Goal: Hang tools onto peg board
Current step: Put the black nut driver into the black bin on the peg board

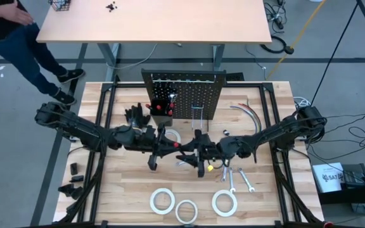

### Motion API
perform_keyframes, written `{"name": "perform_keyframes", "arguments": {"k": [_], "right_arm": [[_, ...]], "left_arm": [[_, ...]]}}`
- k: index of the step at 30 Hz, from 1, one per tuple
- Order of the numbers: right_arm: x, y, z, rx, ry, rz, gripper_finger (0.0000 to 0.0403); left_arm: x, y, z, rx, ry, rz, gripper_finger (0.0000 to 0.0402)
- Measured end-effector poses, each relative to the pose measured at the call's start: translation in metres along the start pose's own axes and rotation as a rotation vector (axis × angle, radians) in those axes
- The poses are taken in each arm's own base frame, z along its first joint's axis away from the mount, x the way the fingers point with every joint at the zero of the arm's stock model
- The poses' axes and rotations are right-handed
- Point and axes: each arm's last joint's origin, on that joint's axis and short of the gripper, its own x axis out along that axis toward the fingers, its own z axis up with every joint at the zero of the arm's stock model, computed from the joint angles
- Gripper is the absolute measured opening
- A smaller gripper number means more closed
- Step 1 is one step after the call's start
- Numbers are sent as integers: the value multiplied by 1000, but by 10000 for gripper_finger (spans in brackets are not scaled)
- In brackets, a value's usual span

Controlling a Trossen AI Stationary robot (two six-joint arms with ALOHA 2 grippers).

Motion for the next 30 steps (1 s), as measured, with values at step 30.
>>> {"name": "perform_keyframes", "arguments": {"k": [30], "right_arm": [[15,16,42,-223,396,-131,97]], "left_arm": [[18,-9,48,105,331,40,39]]}}
